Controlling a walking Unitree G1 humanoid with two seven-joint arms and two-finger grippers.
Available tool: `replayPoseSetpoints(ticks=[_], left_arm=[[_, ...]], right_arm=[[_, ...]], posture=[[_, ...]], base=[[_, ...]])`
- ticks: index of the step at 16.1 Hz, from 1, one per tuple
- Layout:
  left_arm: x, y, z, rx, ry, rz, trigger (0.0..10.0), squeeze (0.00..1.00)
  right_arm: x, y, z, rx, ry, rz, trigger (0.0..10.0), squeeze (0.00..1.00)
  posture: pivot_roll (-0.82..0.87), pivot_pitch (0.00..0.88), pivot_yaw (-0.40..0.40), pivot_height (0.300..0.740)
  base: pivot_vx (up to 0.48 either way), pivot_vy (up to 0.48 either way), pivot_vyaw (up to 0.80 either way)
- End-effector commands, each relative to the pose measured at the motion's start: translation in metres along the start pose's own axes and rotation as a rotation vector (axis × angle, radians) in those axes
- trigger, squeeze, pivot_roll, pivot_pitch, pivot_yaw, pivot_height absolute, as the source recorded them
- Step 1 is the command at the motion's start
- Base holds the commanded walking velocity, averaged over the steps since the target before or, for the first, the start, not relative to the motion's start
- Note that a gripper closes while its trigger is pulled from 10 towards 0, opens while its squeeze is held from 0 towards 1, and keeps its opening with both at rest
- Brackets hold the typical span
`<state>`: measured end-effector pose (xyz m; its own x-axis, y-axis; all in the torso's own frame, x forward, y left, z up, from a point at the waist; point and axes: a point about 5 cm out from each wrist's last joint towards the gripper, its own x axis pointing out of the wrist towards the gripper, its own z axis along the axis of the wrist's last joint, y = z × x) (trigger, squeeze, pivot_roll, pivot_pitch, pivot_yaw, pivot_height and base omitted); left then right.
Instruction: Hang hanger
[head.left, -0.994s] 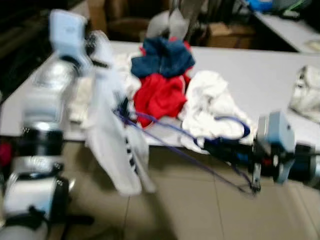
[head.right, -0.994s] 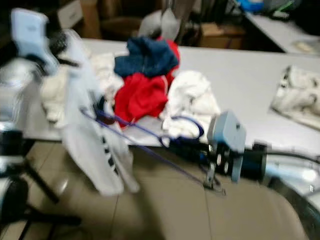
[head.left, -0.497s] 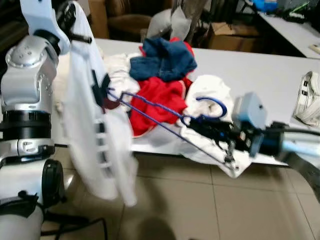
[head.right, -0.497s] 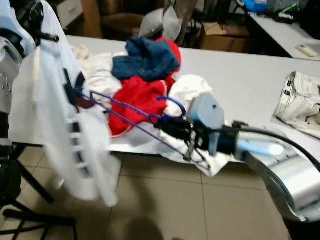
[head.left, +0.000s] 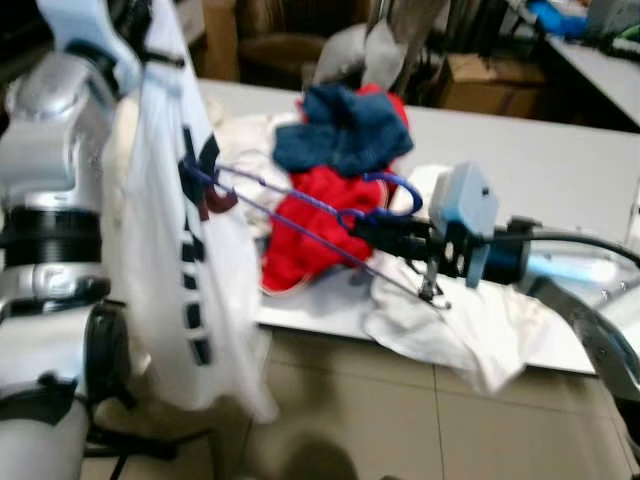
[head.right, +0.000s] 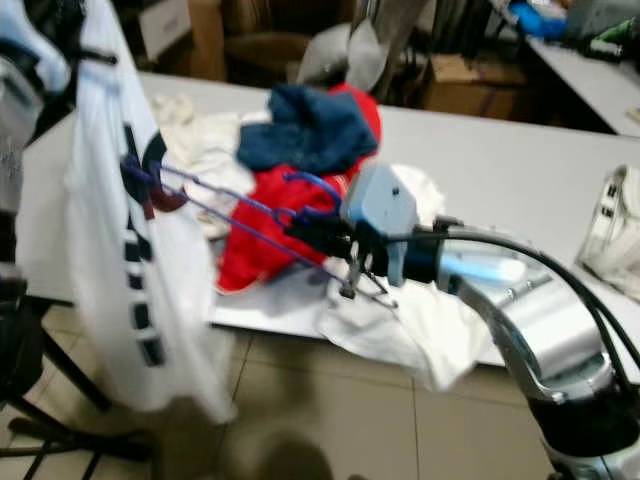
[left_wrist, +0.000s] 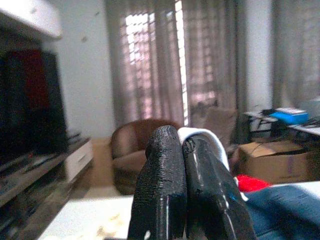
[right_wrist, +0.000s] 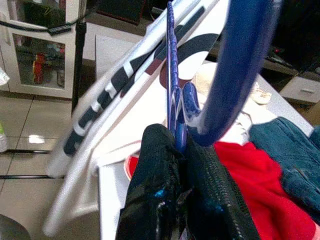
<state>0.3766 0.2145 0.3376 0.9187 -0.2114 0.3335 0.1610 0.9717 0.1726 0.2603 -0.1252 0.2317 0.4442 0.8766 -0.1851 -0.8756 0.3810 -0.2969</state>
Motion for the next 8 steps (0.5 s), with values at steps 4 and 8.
replayPoseSetpoints(ticks=[4,8], left_arm=[[0.004,-0.015,0.017,-0.004,-0.071,-0.090,10.0,0.00],[0.003,-0.030,0.027,0.005,-0.065,-0.227,10.0,0.00]], right_arm=[[0.009,-0.005,-0.002,-0.027,0.002,0.017,10.0,0.00],[0.025,-0.013,0.001,-0.036,-0.014,0.027,10.0,0.00]], posture=[[-0.02,0.000,-0.015,0.740],[-0.02,0.000,-0.009,0.740]], base=[[0.325,0.000,0.00],[0.155,0.000,0.00]])
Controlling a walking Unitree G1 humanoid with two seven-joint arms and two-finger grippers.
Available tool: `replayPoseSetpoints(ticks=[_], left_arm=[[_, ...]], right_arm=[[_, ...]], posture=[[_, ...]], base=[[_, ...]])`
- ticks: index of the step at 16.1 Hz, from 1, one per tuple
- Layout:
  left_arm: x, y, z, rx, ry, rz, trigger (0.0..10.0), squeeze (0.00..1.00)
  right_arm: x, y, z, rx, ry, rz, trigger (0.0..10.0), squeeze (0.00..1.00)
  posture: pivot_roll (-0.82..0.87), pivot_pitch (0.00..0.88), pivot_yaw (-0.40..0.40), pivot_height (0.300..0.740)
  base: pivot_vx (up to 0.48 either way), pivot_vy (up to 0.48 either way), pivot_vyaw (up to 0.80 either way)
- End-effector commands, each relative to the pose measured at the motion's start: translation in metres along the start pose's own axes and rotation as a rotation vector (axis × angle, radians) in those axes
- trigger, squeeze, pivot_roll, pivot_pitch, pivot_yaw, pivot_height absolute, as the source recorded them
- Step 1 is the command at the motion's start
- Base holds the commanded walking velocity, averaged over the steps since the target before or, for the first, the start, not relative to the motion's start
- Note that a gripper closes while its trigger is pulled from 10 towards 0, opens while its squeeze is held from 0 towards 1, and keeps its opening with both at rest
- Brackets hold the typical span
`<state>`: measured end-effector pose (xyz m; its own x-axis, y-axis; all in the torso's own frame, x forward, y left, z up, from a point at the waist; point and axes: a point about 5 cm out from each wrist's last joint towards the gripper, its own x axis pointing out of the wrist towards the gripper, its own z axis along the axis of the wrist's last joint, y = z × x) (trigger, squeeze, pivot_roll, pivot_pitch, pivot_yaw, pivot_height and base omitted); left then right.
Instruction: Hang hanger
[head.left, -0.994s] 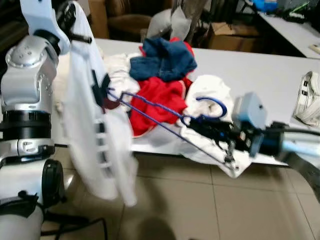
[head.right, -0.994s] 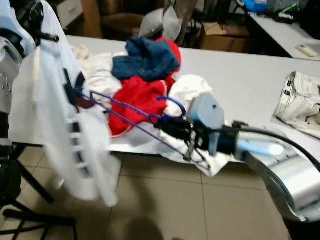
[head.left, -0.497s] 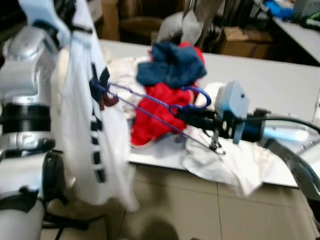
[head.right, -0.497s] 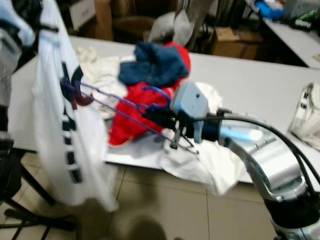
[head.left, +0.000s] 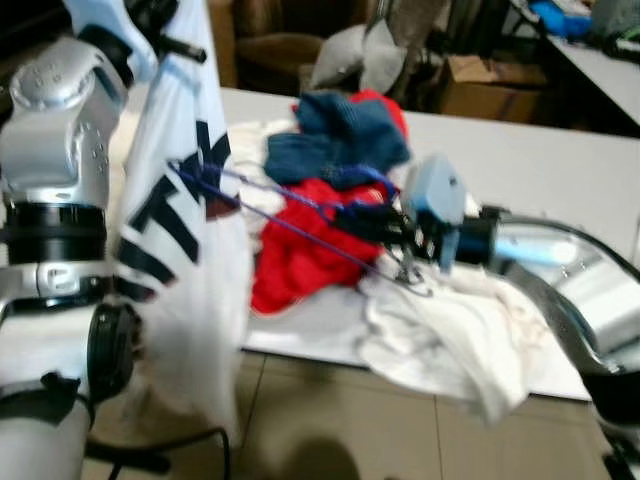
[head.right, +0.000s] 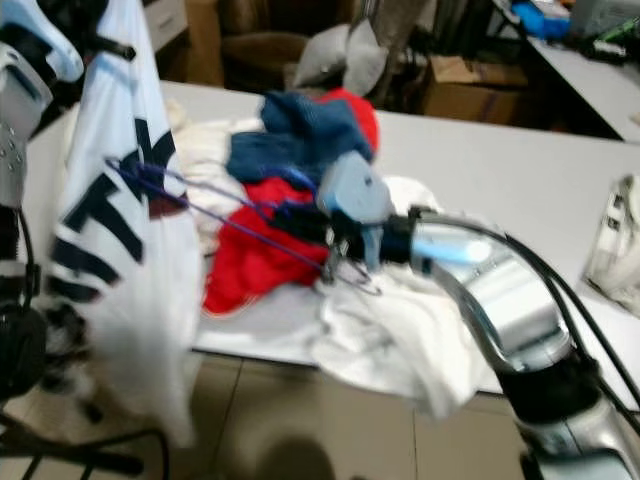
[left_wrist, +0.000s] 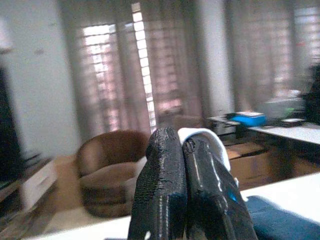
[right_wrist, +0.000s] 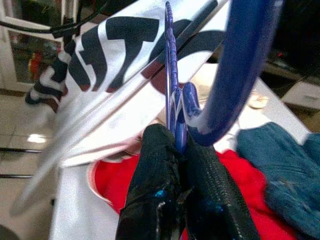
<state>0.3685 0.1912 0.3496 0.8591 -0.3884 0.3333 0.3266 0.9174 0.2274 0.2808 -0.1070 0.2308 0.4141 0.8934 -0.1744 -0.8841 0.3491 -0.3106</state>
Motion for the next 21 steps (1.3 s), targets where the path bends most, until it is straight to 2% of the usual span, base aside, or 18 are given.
replayPoseSetpoints(ticks=[1,3,5,6,7,8,10,11,12,13,15,16,17,19,20,21], left_arm=[[0.004,-0.008,0.011,0.012,-0.019,-0.046,10.0,0.00],[0.001,-0.012,0.018,-0.011,-0.046,-0.096,10.0,0.00],[-0.006,-0.014,0.039,-0.049,-0.165,-0.163,10.0,0.00],[-0.009,-0.014,0.049,-0.069,-0.224,-0.193,10.0,0.00],[-0.014,-0.012,0.065,-0.122,-0.319,-0.220,10.0,0.00],[-0.017,-0.009,0.077,-0.155,-0.389,-0.223,10.0,0.00],[-0.021,0.003,0.095,-0.185,-0.503,-0.169,10.0,0.00],[-0.026,0.012,0.107,-0.184,-0.586,-0.119,10.0,0.00],[-0.033,0.020,0.116,-0.209,-0.662,-0.086,10.0,0.00],[-0.038,0.023,0.117,-0.231,-0.693,-0.064,10.0,0.00],[-0.037,0.019,0.091,-0.188,-0.564,-0.040,10.0,0.00],[-0.032,0.014,0.069,-0.167,-0.465,-0.014,10.0,0.00],[-0.026,0.005,0.032,-0.141,-0.310,0.029,10.0,0.00],[-0.022,-0.009,-0.027,-0.044,-0.054,0.082,10.0,0.00],[-0.024,-0.012,-0.058,0.030,0.079,0.133,10.0,0.00],[-0.024,-0.011,-0.066,0.037,0.116,0.155,10.0,0.00]], right_arm=[[0.002,-0.003,0.000,-0.019,0.007,-0.001,10.0,0.00],[0.014,-0.013,0.000,-0.042,0.034,-0.016,10.0,0.00],[0.032,-0.049,0.010,-0.104,0.072,-0.172,10.0,0.00],[0.037,-0.063,0.021,-0.140,0.050,-0.243,10.0,0.00],[0.043,-0.086,0.045,-0.167,-0.017,-0.352,10.0,0.00],[0.047,-0.101,0.064,-0.182,-0.061,-0.419,10.0,0.00],[0.050,-0.123,0.099,-0.279,-0.126,-0.551,10.0,0.00],[0.044,-0.134,0.129,-0.339,-0.234,-0.686,10.0,0.00],[0.039,-0.138,0.151,-0.365,-0.344,-0.749,10.0,0.00],[0.044,-0.136,0.154,-0.390,-0.358,-0.705,10.0,0.00],[0.066,-0.122,0.116,-0.381,-0.252,-0.519,10.0,0.00],[0.075,-0.112,0.088,-0.403,-0.178,-0.430,10.0,0.00],[0.081,-0.099,0.050,-0.392,-0.083,-0.336,10.0,0.00],[0.079,-0.074,0.001,-0.332,-0.012,-0.164,10.0,0.00],[0.072,-0.056,-0.018,-0.312,-0.001,-0.055,10.0,0.00],[0.068,-0.050,-0.022,-0.298,0.000,-0.021,10.0,0.00]], posture=[[-0.02,0.000,-0.010,0.740],[-0.02,0.000,-0.016,0.740],[-0.01,0.000,-0.027,0.740],[-0.01,0.000,-0.032,0.740],[-0.02,0.000,-0.030,0.740],[-0.02,0.000,-0.030,0.740],[-0.02,0.000,-0.031,0.740],[-0.01,0.000,-0.041,0.740],[-0.01,0.000,-0.047,0.740],[0.00,0.000,-0.058,0.740],[0.00,0.000,-0.070,0.740],[0.00,0.000,-0.069,0.740],[0.00,0.000,-0.067,0.740],[-0.01,0.000,-0.058,0.740],[-0.01,0.000,-0.050,0.740],[-0.02,0.000,-0.039,0.740]], base=[[0.000,0.000,0.00],[0.000,0.000,0.00],[0.000,0.000,0.00],[0.000,0.000,0.00],[0.000,0.000,0.00],[0.000,0.000,0.00],[0.000,0.000,0.00],[0.000,0.000,0.00],[0.000,0.000,0.00],[0.000,0.000,0.00],[0.000,0.000,0.00],[0.000,0.000,0.00],[0.000,0.000,0.00],[0.000,0.000,0.00],[0.000,0.000,0.00],[0.000,0.000,0.00]])
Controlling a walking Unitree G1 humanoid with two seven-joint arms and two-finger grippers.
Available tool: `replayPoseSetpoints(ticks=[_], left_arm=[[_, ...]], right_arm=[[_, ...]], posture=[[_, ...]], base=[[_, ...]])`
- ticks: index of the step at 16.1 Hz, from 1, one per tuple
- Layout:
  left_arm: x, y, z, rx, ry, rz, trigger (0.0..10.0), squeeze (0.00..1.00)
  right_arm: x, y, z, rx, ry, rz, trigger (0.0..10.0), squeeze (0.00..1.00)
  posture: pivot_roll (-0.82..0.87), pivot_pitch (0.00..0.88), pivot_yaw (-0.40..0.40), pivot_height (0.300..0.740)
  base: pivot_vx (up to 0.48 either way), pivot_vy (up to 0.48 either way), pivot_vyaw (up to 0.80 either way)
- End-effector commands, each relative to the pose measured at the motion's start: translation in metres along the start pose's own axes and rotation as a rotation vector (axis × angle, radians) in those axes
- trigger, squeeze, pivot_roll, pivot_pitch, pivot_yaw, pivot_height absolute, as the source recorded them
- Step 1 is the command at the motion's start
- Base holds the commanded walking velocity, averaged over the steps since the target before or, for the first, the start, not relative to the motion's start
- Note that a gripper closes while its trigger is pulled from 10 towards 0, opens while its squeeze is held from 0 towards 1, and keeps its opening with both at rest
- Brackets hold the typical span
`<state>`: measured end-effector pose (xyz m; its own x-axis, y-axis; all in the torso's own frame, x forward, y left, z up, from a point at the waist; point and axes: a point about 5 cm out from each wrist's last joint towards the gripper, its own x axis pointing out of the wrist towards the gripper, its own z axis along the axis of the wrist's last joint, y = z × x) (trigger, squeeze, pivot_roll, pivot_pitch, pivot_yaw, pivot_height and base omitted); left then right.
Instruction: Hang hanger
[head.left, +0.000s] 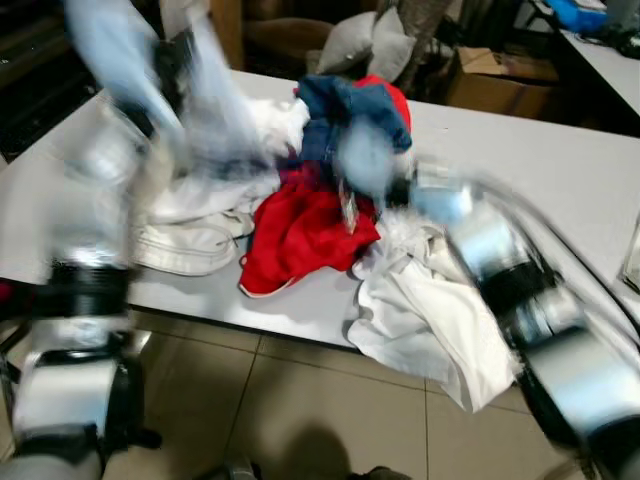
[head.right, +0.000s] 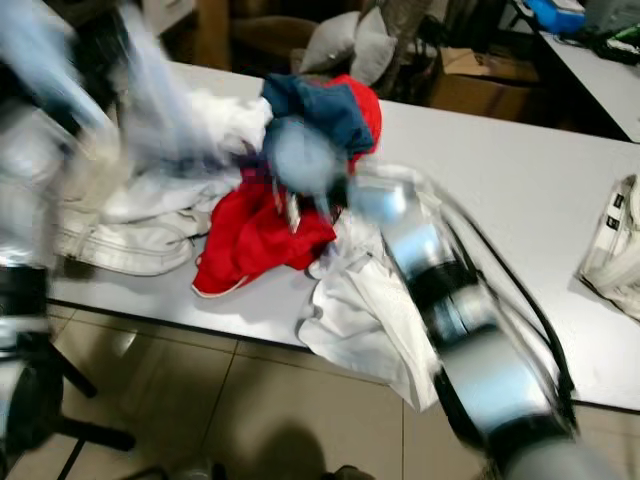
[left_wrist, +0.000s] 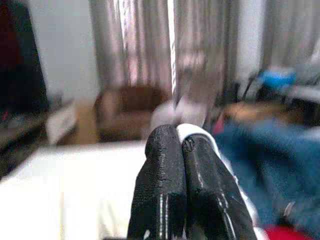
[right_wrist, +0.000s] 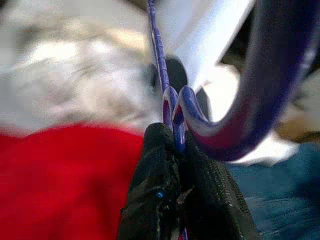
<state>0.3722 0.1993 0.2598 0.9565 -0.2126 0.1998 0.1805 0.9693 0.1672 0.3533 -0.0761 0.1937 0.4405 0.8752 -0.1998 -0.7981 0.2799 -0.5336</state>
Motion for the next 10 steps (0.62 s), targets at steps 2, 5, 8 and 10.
replayPoseSetpoints(ticks=[2,5,8,10], left_arm=[[0.008,0.009,0.008,0.018,-0.038,0.101,10.0,0.00],[0.021,0.037,0.012,0.059,-0.021,0.238,10.0,0.00],[0.023,0.053,0.007,0.093,0.005,0.275,10.0,0.00],[0.019,0.054,-0.007,0.112,0.060,0.232,10.0,0.00]], right_arm=[[-0.019,0.008,0.017,-0.005,-0.068,0.092,10.0,0.00],[-0.061,0.022,0.031,-0.024,-0.059,0.165,10.0,0.00],[-0.089,0.012,0.056,-0.035,-0.082,0.100,10.0,0.00],[-0.108,0.004,0.069,-0.024,-0.084,0.068,10.0,0.00]], posture=[[-0.03,0.000,-0.020,0.740],[-0.04,0.000,0.000,0.740],[-0.05,0.000,0.016,0.740],[-0.05,0.000,0.022,0.740]], base=[[0.000,0.000,0.00],[0.000,0.000,0.00],[0.000,0.000,0.00],[0.000,0.000,0.00]])
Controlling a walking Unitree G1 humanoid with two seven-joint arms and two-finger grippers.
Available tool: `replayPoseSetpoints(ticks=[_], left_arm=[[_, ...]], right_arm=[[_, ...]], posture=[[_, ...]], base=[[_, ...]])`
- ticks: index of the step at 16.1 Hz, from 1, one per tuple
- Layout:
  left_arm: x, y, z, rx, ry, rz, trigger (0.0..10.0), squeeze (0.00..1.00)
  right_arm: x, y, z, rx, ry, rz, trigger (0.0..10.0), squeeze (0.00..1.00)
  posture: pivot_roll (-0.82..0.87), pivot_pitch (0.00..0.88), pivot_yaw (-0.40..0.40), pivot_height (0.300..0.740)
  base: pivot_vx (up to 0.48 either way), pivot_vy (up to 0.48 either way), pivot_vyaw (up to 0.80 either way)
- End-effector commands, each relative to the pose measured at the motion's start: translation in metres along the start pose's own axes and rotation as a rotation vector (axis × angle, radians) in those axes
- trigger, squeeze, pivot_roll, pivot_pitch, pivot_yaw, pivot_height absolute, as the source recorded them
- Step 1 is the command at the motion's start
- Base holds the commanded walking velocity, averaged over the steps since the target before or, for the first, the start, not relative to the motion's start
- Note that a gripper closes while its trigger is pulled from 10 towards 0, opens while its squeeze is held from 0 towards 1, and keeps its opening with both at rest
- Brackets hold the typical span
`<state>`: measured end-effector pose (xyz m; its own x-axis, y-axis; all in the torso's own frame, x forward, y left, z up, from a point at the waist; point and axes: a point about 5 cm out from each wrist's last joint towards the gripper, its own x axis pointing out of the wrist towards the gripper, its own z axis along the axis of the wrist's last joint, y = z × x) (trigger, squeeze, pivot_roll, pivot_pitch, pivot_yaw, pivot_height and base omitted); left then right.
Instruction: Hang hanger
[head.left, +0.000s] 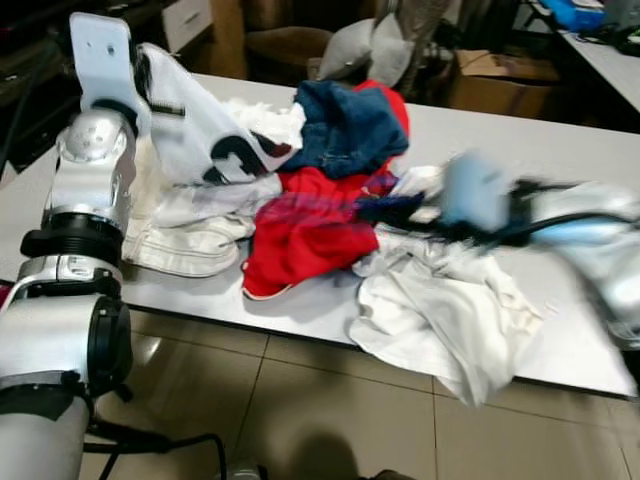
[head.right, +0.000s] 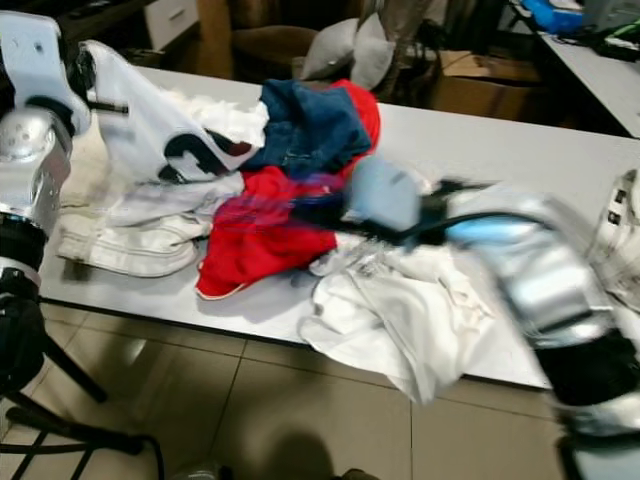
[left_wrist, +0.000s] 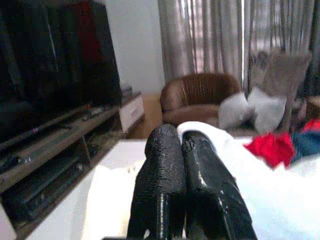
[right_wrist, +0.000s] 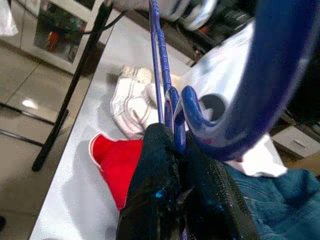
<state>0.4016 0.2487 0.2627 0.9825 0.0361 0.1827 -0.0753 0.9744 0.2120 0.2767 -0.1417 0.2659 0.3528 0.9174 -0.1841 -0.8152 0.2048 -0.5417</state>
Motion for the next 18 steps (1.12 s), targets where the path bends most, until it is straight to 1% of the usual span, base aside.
replayPoseSetpoints(ticks=[1,2,3,4,5,6,7,8,9,10,11,12,13,14,15,16,17,18], left_arm=[[-0.001,0.000,-0.003,0.031,0.007,-0.030,10.0,0.00],[-0.007,-0.004,-0.018,0.054,0.038,-0.103,10.0,0.00],[-0.010,-0.008,-0.025,0.050,0.051,-0.164,10.0,0.00],[-0.019,-0.023,-0.033,0.025,0.055,-0.367,10.0,0.35],[-0.033,-0.036,-0.036,0.064,0.044,-0.548,10.0,1.00],[-0.048,-0.041,-0.037,0.119,0.055,-0.670,10.0,1.00],[-0.060,-0.040,-0.035,0.155,0.065,-0.736,10.0,1.00],[-0.068,-0.034,-0.032,0.165,0.073,-0.770,10.0,1.00],[-0.095,-0.015,-0.017,0.231,0.129,-0.926,10.0,1.00],[-0.102,-0.010,-0.013,0.253,0.152,-0.979,10.0,1.00],[-0.116,-0.002,-0.003,0.270,0.197,-1.082,10.0,1.00],[-0.123,0.002,0.015,0.221,0.184,-1.131,10.0,1.00],[-0.124,0.002,0.034,0.127,0.108,-1.139,10.0,1.00],[-0.121,0.001,0.042,0.089,0.050,-1.117,10.0,1.00],[-0.105,-0.007,0.058,-0.001,-0.100,-0.924,10.0,1.00],[-0.101,-0.009,0.060,-0.019,-0.120,-0.870,10.0,1.00],[-0.091,-0.020,0.048,-0.031,-0.092,-0.742,10.0,0.85],[-0.088,-0.028,0.038,-0.034,-0.066,-0.693,10.0,0.67]], right_arm=[[-0.008,-0.001,0.007,0.015,-0.021,-0.002,10.0,0.00],[-0.022,-0.002,0.014,0.051,-0.041,-0.017,10.0,0.00],[-0.028,-0.004,0.016,0.072,-0.054,-0.051,10.0,0.00],[-0.037,-0.009,0.016,0.113,-0.060,-0.158,10.0,0.00],[-0.043,-0.007,0.015,0.152,-0.059,-0.232,10.0,0.00],[-0.048,0.000,0.011,0.151,-0.014,-0.254,10.0,0.00],[-0.051,0.008,0.007,0.165,0.019,-0.258,10.0,0.00],[-0.054,0.013,0.004,0.198,0.028,-0.281,10.0,0.00],[-0.061,0.027,-0.005,0.286,0.052,-0.367,10.0,0.00],[-0.062,0.030,-0.008,0.301,0.064,-0.383,10.0,0.00],[-0.063,0.034,-0.011,0.329,0.090,-0.419,10.0,0.00],[-0.064,0.035,-0.015,0.350,0.115,-0.469,10.0,0.00],[-0.064,0.035,-0.018,0.365,0.133,-0.513,10.0,0.00],[-0.063,0.035,-0.018,0.367,0.138,-0.539,10.0,0.00],[-0.060,0.037,-0.021,0.414,0.147,-0.632,10.0,0.00],[-0.059,0.037,-0.022,0.427,0.152,-0.649,10.0,0.00],[-0.057,0.035,-0.029,0.457,0.199,-0.790,10.0,0.00],[-0.057,0.033,-0.033,0.506,0.213,-0.900,10.0,0.00]], posture=[[-0.05,0.000,0.023,0.740],[-0.06,0.000,0.023,0.740],[-0.06,0.000,0.023,0.740],[-0.06,0.000,0.018,0.740],[-0.06,0.000,0.010,0.740],[-0.05,0.000,0.007,0.740],[-0.05,0.000,-0.002,0.740],[-0.05,0.000,-0.005,0.740],[-0.04,0.000,-0.014,0.740],[-0.04,0.000,-0.016,0.740],[-0.04,0.000,-0.017,0.740],[-0.04,0.000,-0.020,0.740],[-0.04,0.000,-0.023,0.740],[-0.04,0.000,-0.027,0.740],[-0.04,0.000,-0.023,0.740],[-0.04,0.000,-0.023,0.740],[-0.04,0.000,-0.017,0.740],[-0.05,0.000,-0.017,0.740]], base=[[0.000,0.000,0.00],[0.000,0.000,0.00],[0.000,0.000,0.00],[0.000,0.000,0.00],[0.000,0.000,0.00],[0.000,0.000,0.00],[0.000,0.000,0.00],[0.000,0.000,0.00],[0.000,0.000,0.00],[0.000,0.000,0.00],[0.000,0.000,0.00],[0.000,0.000,0.00],[0.000,0.000,0.00],[0.000,0.000,0.00],[0.000,0.000,0.00],[0.000,0.000,0.00],[0.000,0.000,0.00],[0.000,0.000,0.00]])
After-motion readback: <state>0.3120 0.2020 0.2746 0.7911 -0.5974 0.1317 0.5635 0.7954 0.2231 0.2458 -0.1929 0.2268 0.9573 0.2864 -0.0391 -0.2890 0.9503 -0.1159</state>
